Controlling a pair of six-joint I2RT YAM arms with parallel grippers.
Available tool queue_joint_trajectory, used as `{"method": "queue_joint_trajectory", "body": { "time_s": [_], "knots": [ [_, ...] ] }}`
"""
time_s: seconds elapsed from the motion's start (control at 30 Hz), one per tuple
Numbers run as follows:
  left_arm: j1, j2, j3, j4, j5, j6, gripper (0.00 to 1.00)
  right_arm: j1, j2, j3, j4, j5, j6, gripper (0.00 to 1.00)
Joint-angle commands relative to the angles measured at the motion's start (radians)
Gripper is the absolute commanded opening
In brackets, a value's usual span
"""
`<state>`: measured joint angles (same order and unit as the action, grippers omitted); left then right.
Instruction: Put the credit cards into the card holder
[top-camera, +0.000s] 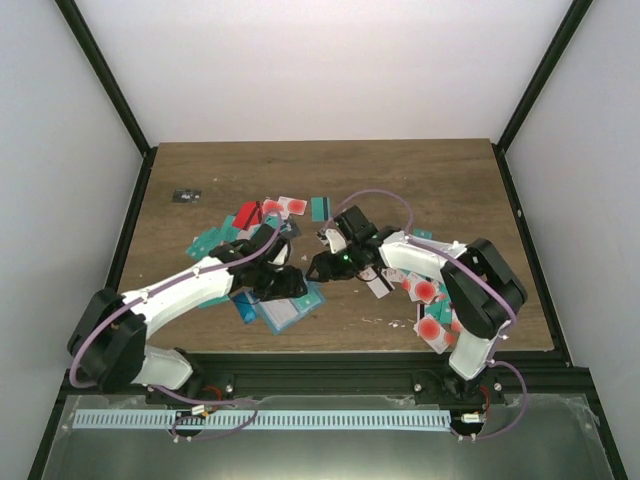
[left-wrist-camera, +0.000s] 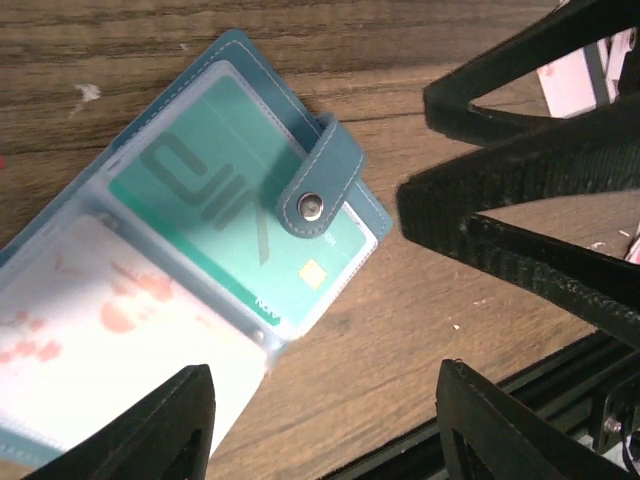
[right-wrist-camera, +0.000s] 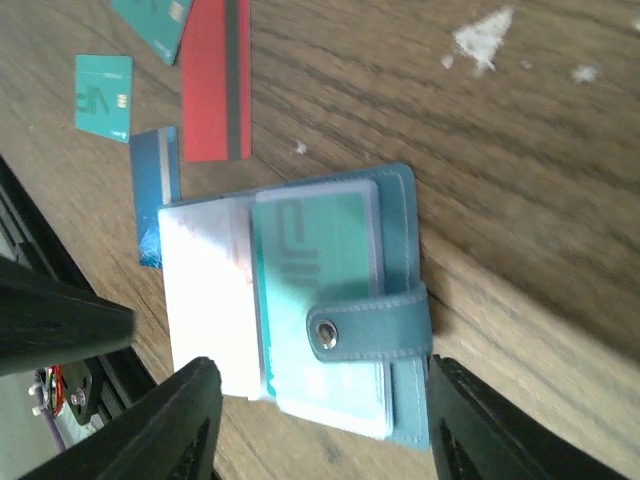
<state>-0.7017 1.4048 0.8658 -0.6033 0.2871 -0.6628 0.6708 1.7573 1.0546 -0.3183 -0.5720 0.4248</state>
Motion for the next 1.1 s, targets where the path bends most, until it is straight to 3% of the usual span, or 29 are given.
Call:
{"method": "queue_joint_trajectory", "body": {
  "time_s": [0.0, 0.23, 0.47, 0.8, 1.07],
  "knots": [
    [0.016, -0.068, 0.016, -0.127, -0.019, 0.026, 0.64, 0.018, -0.067, 0.039, -0.165, 0.099, -0.1, 0.62],
    [0.042, -0.185, -0.07, -0.162, -0.079, -0.07, 0.63, 0.131, -0.102, 0.079, -0.273, 0.301, -0.178, 0.74],
    [0.063, -0.264, -0.151, -0.143, -0.105, -0.123, 0.62, 0.262, -0.026, 0.185, -0.356, 0.534, -0.222, 0.79],
    [0.079, -0.3, -0.185, -0.142, -0.131, -0.139, 0.62, 0.335, 0.119, 0.282, -0.412, 0.752, -0.229, 0.75],
    [0.082, -0.303, -0.203, -0.132, -0.127, -0.142, 0.61, 0.335, 0.158, 0.296, -0.387, 0.779, -0.243, 0.71]
  ]
}}
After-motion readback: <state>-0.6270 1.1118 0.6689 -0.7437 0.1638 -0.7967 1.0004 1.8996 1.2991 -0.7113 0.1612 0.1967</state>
